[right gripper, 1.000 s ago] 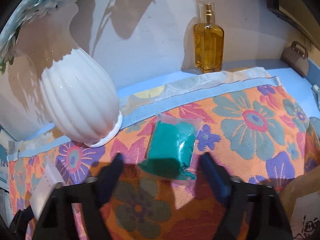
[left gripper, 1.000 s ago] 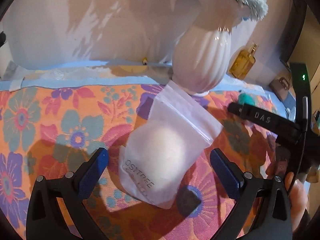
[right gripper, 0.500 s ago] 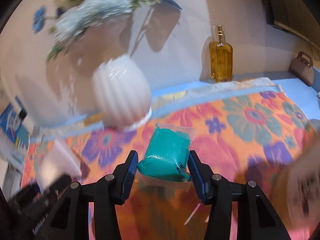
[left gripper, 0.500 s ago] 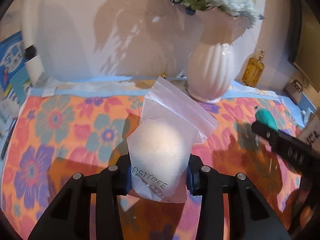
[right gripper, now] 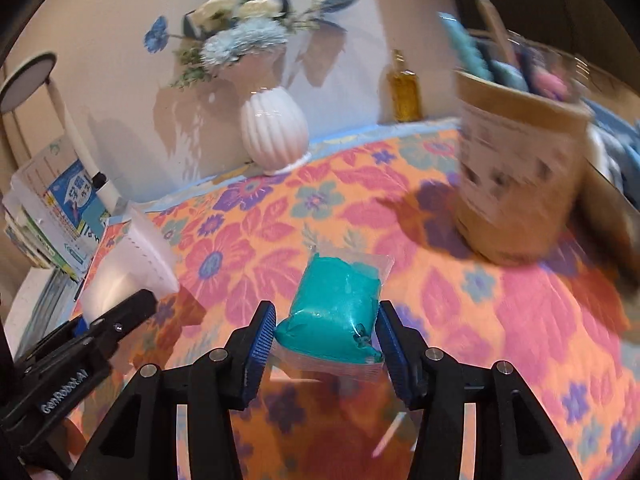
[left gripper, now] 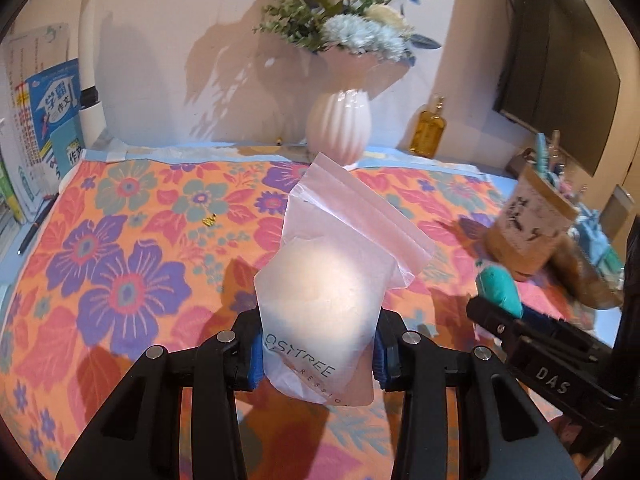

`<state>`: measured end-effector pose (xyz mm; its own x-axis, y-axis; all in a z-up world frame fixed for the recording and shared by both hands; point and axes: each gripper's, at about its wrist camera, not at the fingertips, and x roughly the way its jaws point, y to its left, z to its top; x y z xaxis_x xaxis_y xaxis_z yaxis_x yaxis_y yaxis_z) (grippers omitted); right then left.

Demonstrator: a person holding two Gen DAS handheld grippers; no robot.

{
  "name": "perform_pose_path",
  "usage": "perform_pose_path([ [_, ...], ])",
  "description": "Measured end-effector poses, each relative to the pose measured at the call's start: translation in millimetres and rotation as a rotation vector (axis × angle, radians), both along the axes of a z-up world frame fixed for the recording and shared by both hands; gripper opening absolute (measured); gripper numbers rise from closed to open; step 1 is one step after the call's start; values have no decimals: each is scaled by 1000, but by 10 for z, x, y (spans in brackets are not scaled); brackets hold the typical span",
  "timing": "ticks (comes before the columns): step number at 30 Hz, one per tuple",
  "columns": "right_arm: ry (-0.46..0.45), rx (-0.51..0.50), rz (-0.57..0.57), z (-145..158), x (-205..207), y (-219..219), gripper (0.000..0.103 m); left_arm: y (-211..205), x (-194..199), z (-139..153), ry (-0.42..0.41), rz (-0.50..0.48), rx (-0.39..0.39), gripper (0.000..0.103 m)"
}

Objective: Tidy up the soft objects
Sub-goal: 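Lift the zip bag with the left tool while the right tool lifts the teal packet toward the plate, then lower the zip bag and teal packet into the amber plate while both tools open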

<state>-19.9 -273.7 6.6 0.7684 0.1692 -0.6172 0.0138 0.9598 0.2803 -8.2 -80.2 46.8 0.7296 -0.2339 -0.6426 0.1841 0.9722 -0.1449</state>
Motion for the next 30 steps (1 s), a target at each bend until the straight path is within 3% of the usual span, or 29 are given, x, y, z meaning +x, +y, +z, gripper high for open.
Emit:
perform_pose_path([
  [2,4,-4,-23,12,-134,-73,50,-67,-104,108,-23,-6,4,37],
  [7,-83,-25,-66,310,-515,-311,50,-345,-309,559,-124,-60,-13,37],
  [11,-189,-16,-118,703,-755,-623,51,-790,-467,993,-221,-153,-25,37],
  [15,-240,2,-201,955,-880,-1094,51,-1315,-458,1262,-239,-267,-54,37],
  [22,-199,34,-354,1037,-788,-2155,51,-2271,-299,1252,-196,-420,-57,37],
  [24,-170,39,-383,1038,-687,-2455,51,-2568,-227,1144,-177,-453,-24,37],
  [27,-117,52,-425,1012,-476,-2873,51,-2934,-232,968,-189,-479,83,37],
  [30,-60,72,-423,948,-213,-3166,51,-3154,-167,768,-144,-525,93,37],
])
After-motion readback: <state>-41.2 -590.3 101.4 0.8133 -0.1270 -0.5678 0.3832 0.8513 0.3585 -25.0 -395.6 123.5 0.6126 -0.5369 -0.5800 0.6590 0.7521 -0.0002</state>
